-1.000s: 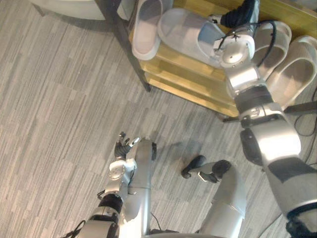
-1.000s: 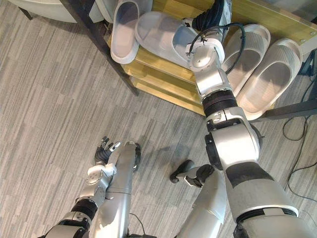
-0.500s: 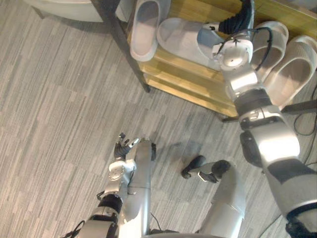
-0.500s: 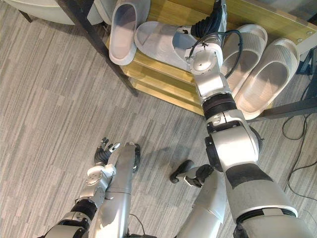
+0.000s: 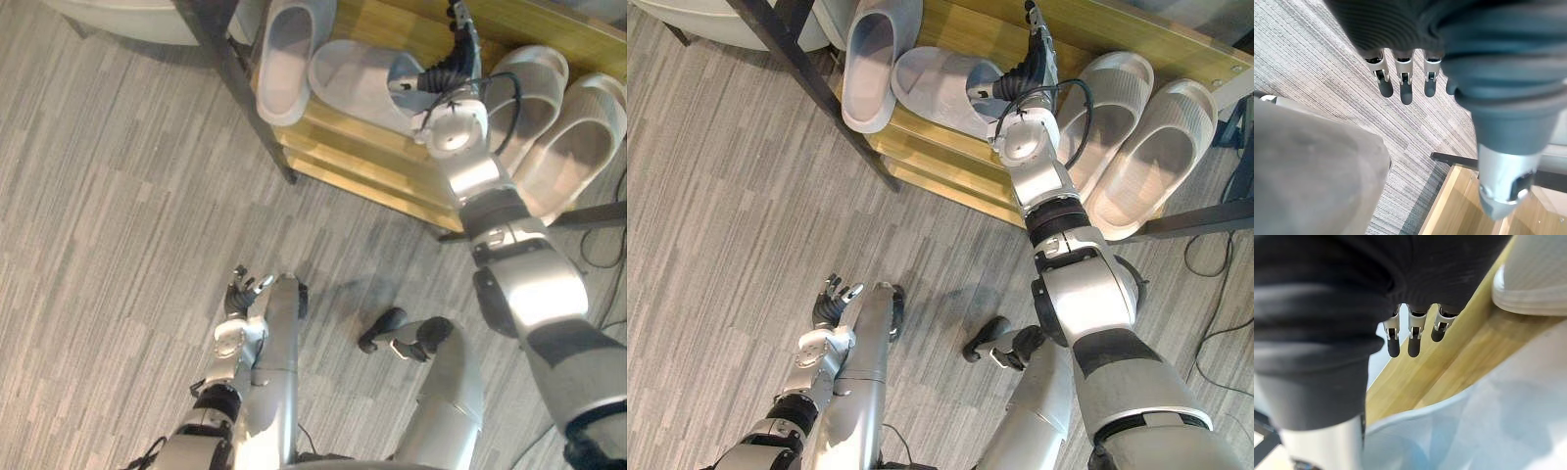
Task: Organize the slippers on the shoe rack
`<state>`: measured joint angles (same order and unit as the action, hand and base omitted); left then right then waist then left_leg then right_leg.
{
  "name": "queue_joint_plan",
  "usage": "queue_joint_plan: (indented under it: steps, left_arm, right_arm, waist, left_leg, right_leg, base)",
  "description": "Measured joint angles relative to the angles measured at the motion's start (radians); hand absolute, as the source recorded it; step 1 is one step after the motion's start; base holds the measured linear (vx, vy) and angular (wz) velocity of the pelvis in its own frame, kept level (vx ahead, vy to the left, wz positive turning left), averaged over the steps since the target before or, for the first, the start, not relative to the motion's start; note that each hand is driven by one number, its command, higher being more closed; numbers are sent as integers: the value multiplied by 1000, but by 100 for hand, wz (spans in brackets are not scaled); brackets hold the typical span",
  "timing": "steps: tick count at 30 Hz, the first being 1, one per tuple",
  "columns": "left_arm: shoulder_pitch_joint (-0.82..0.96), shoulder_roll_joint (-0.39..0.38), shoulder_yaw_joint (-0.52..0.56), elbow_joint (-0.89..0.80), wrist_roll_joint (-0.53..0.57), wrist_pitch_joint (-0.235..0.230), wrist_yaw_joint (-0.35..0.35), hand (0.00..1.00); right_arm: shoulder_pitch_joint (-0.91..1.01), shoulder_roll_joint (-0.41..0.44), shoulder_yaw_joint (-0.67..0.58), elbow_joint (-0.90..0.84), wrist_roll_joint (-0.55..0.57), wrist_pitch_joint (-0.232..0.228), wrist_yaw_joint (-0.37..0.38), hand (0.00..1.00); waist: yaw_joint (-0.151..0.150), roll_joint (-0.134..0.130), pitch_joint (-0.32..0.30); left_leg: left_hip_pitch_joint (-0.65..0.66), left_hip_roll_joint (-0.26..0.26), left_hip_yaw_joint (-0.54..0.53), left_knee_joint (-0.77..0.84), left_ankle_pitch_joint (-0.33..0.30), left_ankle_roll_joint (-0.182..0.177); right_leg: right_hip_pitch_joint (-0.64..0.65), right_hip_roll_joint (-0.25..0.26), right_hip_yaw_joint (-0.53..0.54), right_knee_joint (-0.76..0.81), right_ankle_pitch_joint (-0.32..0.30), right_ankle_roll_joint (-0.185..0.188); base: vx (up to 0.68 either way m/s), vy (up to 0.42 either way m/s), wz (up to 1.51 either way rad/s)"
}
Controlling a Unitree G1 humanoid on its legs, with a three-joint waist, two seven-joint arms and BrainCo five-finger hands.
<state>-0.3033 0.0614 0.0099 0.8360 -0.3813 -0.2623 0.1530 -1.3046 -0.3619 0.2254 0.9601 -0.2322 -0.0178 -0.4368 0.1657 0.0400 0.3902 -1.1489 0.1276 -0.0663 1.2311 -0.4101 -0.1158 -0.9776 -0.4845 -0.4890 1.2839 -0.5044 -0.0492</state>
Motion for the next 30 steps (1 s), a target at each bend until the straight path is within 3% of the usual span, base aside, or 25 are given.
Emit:
queue_joint_plan:
  steps: [9,16,17,30]
  left_arm:
    - [0,4,0,4,-13,0,-1,0]
    - [0,3,0,4,-13,-6,-2,0]
    - [0,3,0,4,-13,-7,-2,0]
    - [-13,-2,-8,5,-16,-9,-5,0]
  right_arm:
    - [1,-6,74,21,-81,11,7,0]
    - [-2,-7,145,44,-84,16,30,0]
    - [-2,-7,149,45,-84,16,31,100]
    - [-24,-30,180,59,-73,-12,36,100]
  waist:
    - [-1,0,0]
    - [1,0,0]
    - [1,0,0]
    - [3,-2,1]
  left_leg:
    - [0,3,0,-7,0,0]
    - [-3,1,-4,-15,0,0]
    - [-3,0,-5,-16,0,0]
    - [-18,-17,-25,-39,17,-3]
  right_leg:
    - [1,4,-4,-8,0,0]
    - [5,3,-14,-15,0,0]
    - [6,3,-16,-15,0,0]
    - [20,-10,-52,-30,-1,3]
  base:
    - [0,0,0]
    - [0,0,0]
    - [0,0,0]
    - [-6,12,7]
